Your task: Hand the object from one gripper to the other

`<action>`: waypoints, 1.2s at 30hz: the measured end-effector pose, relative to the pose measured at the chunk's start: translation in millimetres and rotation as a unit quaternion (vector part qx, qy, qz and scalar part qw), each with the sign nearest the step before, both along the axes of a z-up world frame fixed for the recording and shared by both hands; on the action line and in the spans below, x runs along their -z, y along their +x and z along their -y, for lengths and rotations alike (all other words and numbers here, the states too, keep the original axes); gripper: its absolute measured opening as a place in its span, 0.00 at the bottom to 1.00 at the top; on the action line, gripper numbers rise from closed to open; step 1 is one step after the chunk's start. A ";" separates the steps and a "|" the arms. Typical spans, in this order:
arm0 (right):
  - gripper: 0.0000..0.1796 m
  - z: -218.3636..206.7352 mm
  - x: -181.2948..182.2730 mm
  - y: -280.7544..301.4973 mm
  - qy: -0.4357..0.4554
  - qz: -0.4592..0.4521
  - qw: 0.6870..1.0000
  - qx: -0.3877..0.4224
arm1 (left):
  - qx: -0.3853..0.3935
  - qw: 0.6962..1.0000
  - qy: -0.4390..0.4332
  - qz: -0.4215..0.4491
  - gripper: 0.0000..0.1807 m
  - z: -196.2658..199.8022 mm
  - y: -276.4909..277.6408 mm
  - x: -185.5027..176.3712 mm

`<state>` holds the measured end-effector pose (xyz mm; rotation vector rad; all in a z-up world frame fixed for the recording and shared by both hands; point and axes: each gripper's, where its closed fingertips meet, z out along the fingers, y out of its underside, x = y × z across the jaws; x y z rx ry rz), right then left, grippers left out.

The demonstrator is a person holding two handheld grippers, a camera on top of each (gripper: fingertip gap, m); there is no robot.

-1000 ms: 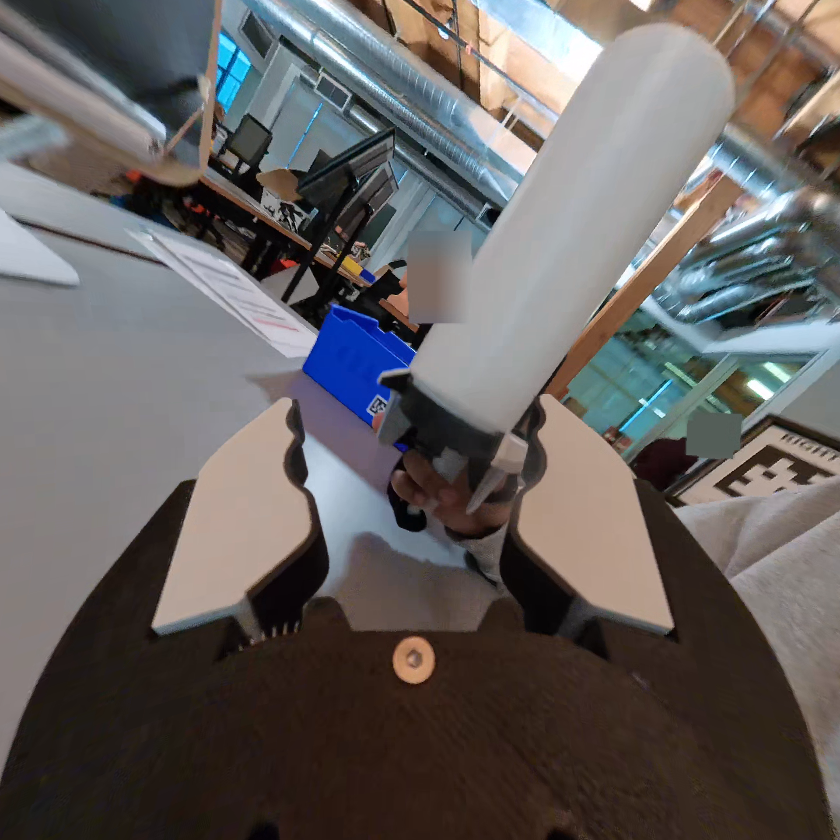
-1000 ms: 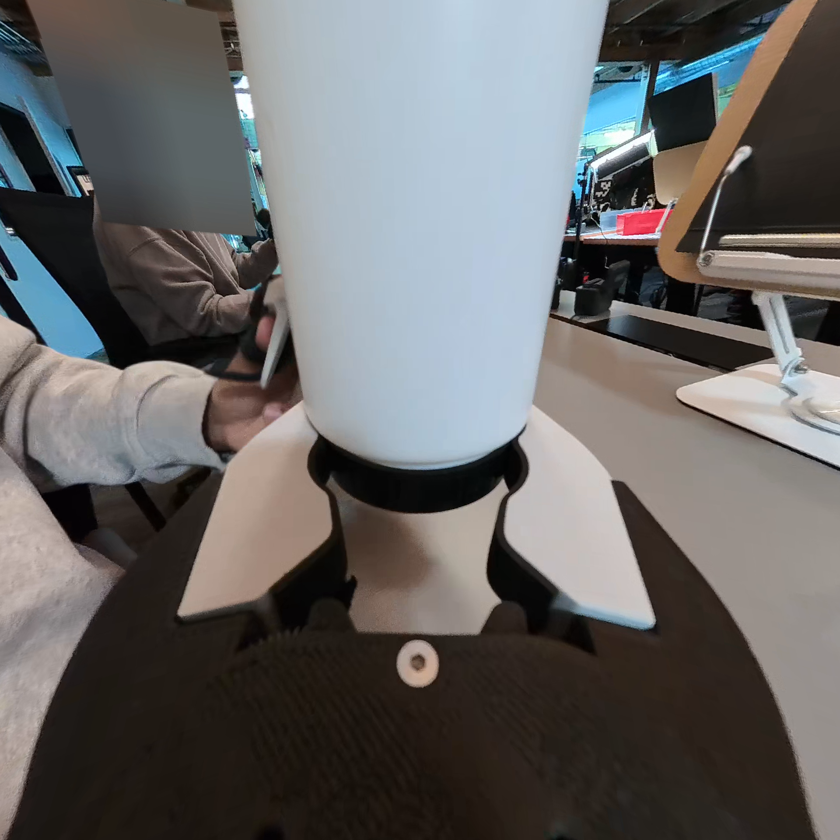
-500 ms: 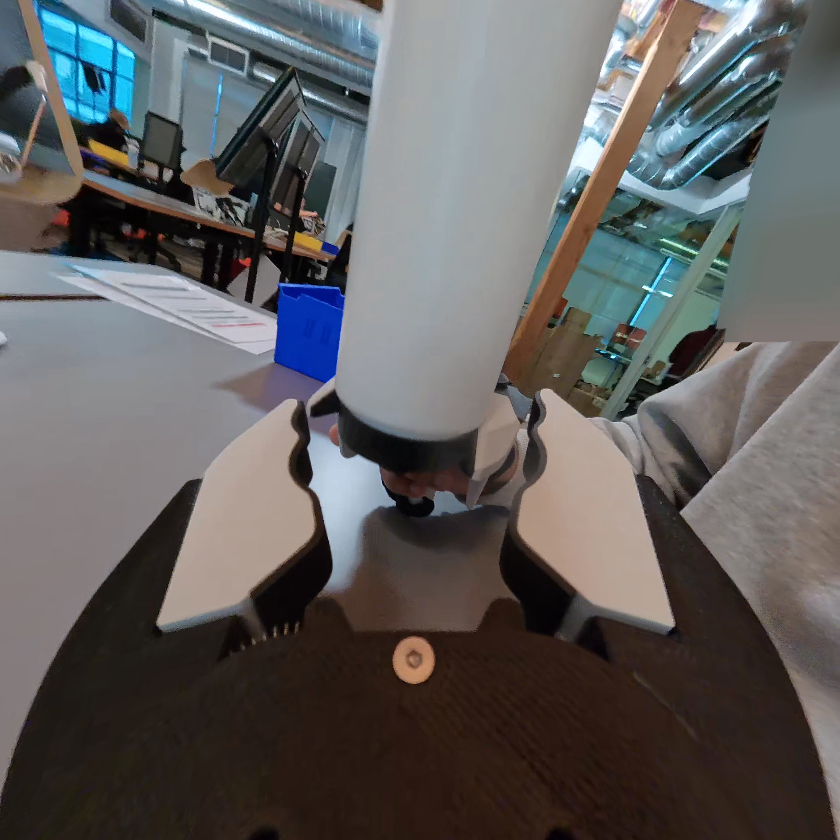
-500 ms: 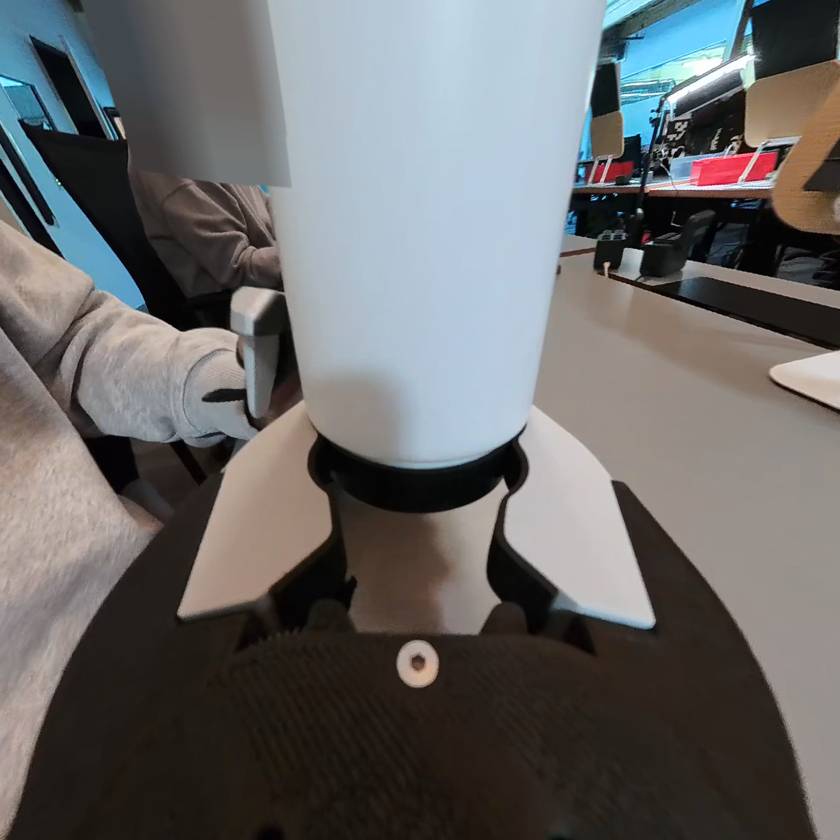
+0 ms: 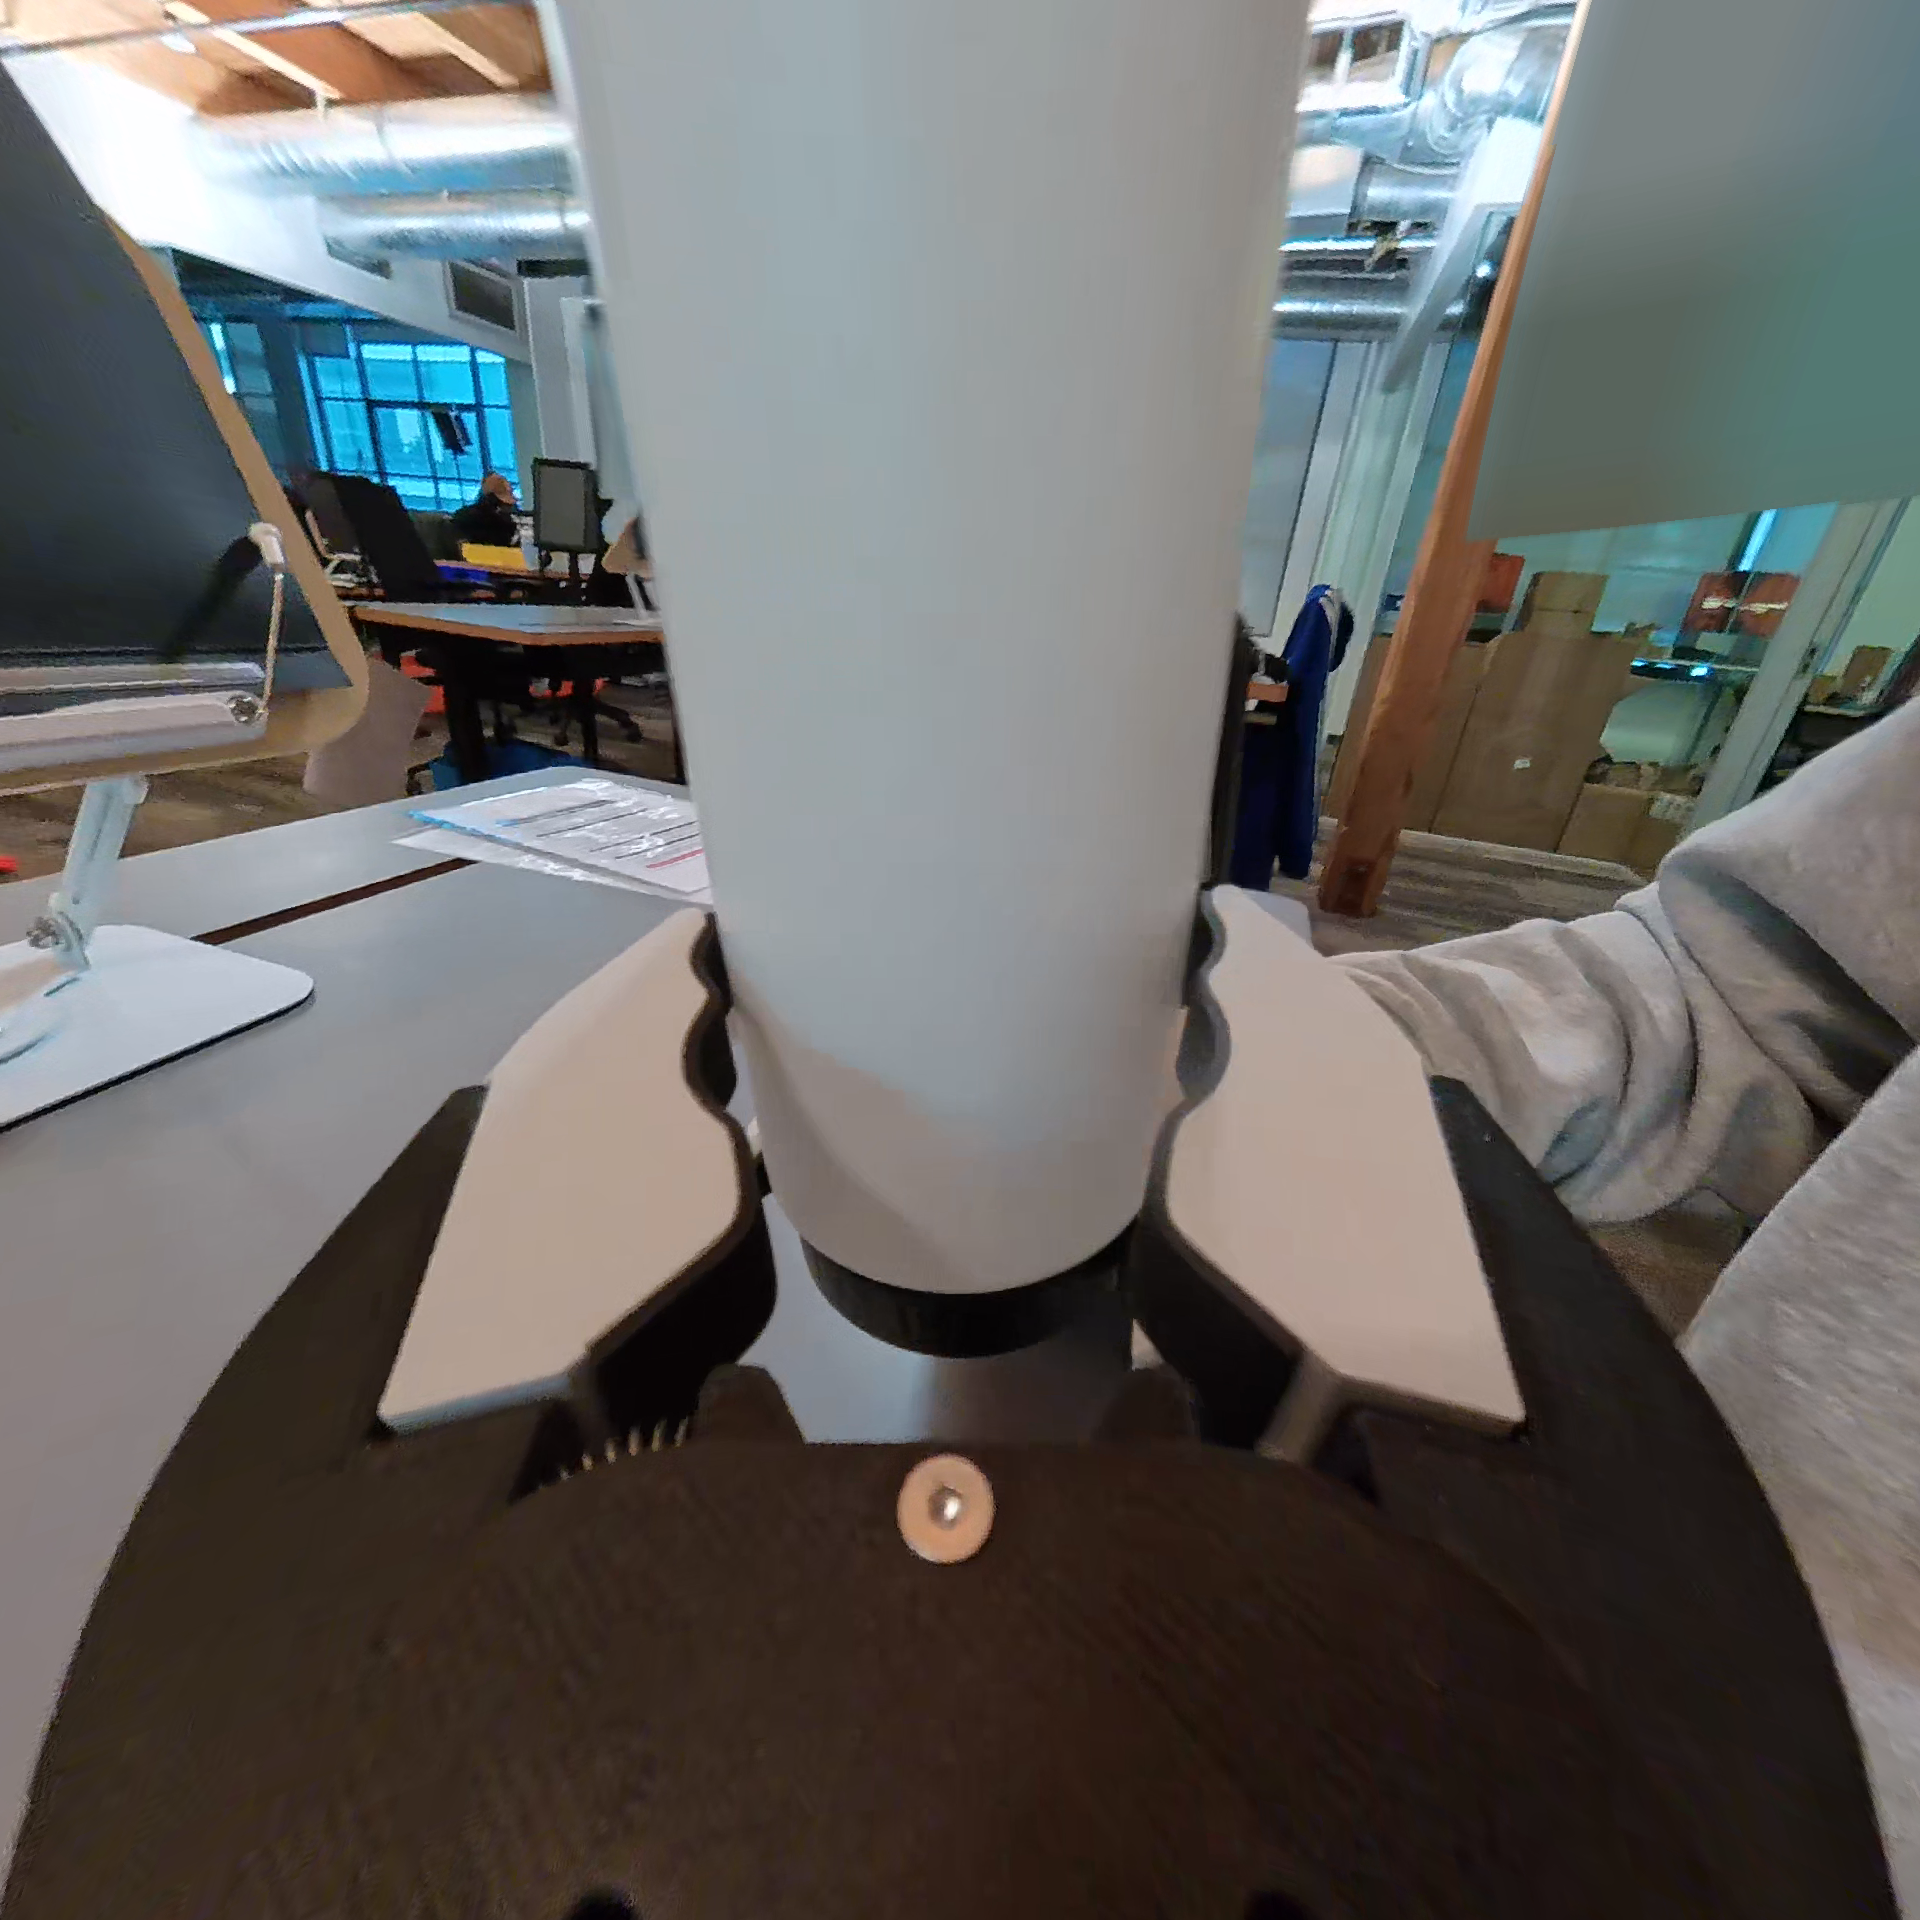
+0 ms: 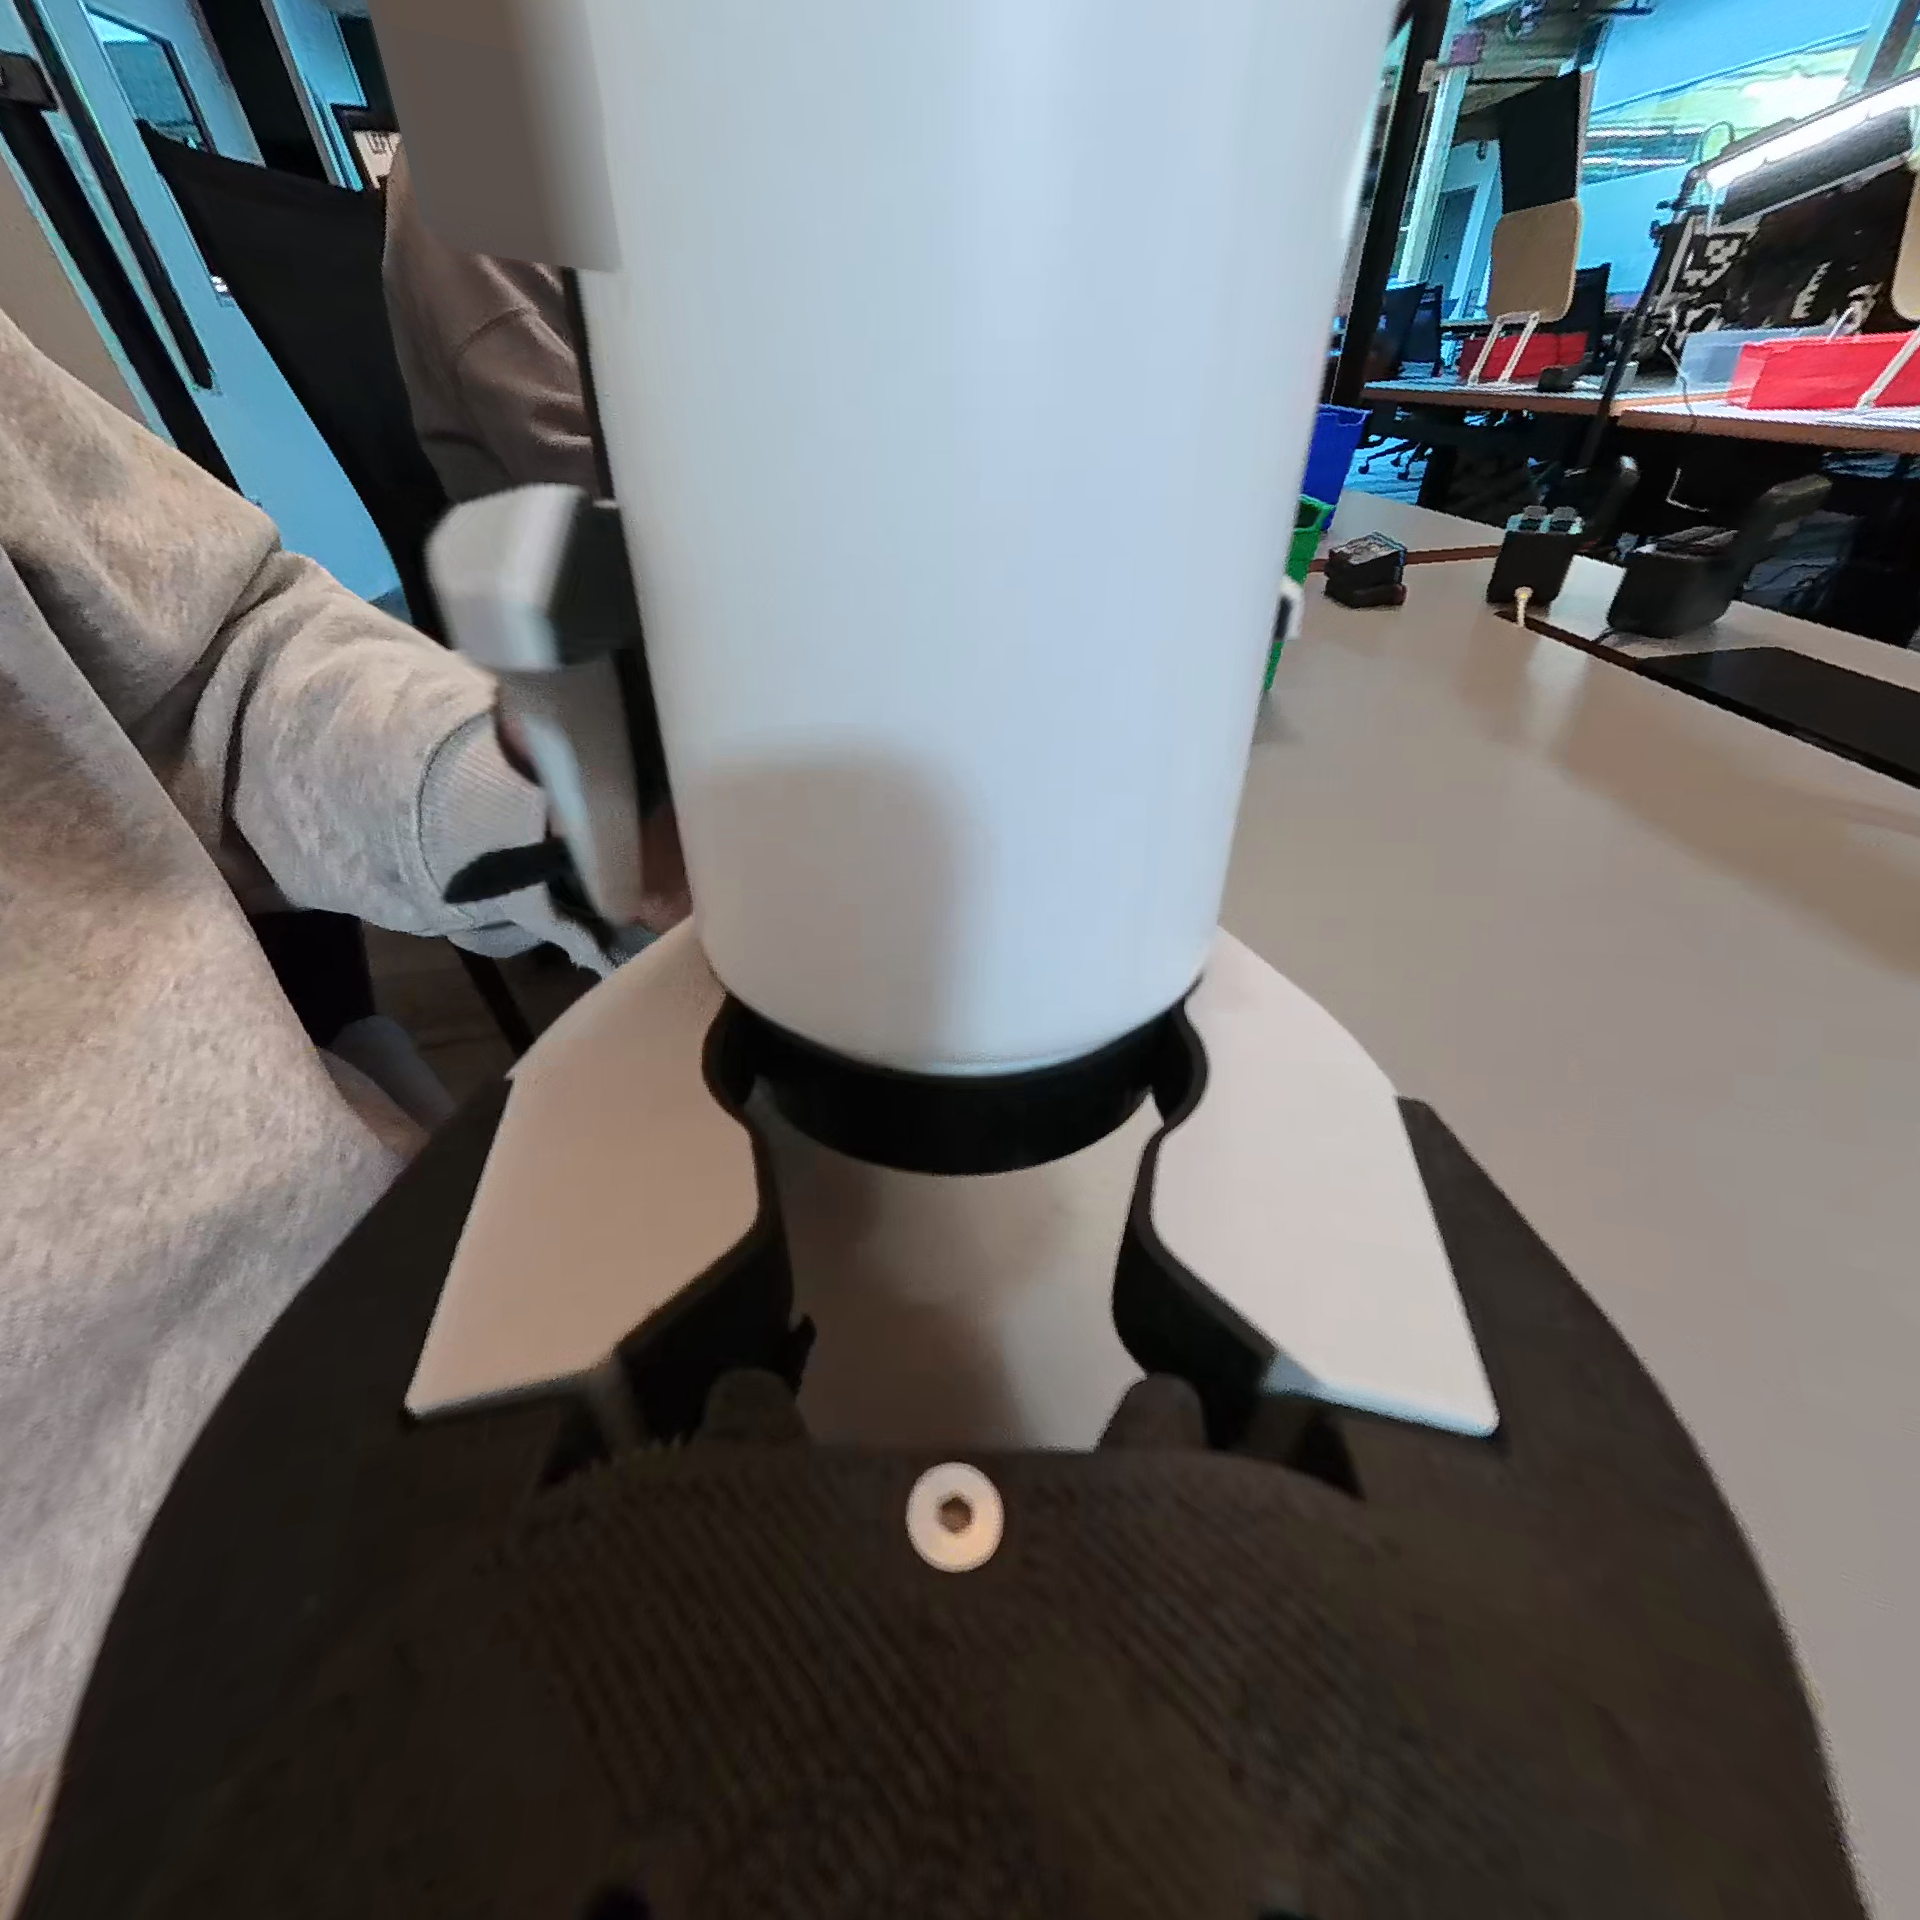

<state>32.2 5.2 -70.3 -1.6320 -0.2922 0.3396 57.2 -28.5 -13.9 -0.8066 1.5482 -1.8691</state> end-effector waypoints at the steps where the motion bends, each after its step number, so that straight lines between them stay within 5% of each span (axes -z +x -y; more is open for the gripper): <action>1: 0.44 -0.3 0.5 -0.6 -0.001 0.001 1.000 0.001 | 0.001 1.000 0.003 -0.002 0.48 0.1 -0.3 0.6; 17: 0.55 7.4 -22.9 21.1 0.049 -0.069 0.996 0.013 | -0.032 0.999 0.007 0.008 0.47 -12.3 1.6 -2.8; 24: 0.39 22.8 -53.6 23.1 0.096 -0.091 0.991 0.000 | -0.017 1.000 -0.025 -0.005 0.46 -13.8 3.3 -0.3; 36: 0.36 22.5 -49.6 18.4 0.092 -0.033 0.995 0.004 | 0.080 0.990 -0.087 -0.079 0.51 -4.0 2.9 17.3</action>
